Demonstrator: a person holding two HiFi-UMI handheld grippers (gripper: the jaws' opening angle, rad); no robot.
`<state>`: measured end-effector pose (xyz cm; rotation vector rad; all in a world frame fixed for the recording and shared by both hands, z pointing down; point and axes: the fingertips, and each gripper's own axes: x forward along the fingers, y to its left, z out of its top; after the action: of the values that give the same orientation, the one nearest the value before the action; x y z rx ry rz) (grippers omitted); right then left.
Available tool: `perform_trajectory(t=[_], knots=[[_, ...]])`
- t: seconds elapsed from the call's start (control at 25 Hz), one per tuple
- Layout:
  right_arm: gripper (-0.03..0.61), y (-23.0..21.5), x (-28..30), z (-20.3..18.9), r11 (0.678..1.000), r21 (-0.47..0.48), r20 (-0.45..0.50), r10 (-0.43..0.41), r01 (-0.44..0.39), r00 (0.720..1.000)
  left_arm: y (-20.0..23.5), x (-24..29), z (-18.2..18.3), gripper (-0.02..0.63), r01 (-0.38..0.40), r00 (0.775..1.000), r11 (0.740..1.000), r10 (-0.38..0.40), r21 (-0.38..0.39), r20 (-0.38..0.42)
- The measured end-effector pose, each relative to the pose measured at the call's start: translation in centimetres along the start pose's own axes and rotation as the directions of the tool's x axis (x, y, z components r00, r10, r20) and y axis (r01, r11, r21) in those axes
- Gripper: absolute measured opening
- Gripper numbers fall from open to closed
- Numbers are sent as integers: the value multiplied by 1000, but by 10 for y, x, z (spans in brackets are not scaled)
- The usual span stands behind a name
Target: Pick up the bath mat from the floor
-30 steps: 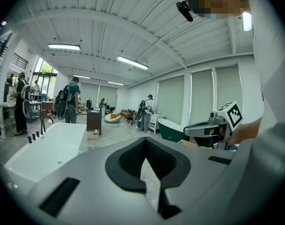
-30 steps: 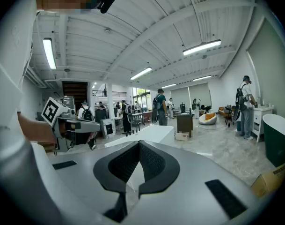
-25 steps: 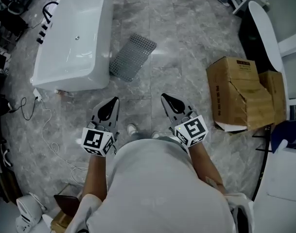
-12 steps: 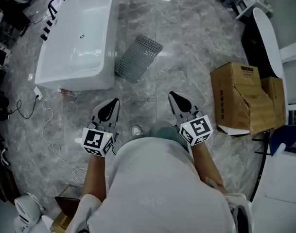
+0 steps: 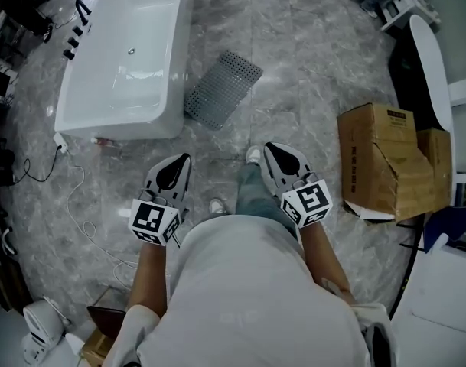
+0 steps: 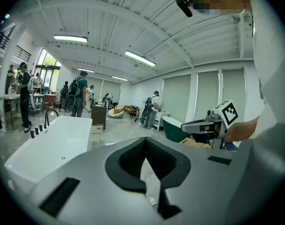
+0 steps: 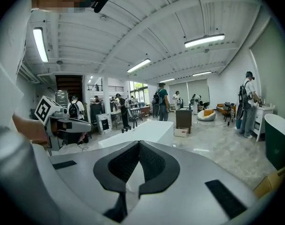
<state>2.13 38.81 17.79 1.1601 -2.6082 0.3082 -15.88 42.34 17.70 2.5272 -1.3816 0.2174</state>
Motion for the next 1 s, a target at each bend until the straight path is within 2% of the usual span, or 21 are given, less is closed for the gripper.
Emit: perform_trajectory(t=[0.56, 0.76, 1.0], knots=[[26, -139, 116, 25, 995, 29, -38, 101, -100, 994, 57, 159, 26, 17, -68, 996, 997, 66, -23, -67], [26, -196, 145, 30, 990, 48, -62, 134, -131, 989, 73, 221, 38, 17, -113, 991, 992, 108, -61, -80], [26, -254, 178, 34, 980, 57, -88, 194, -189, 977, 88, 286, 52, 17, -173, 981, 982, 166, -71, -102]])
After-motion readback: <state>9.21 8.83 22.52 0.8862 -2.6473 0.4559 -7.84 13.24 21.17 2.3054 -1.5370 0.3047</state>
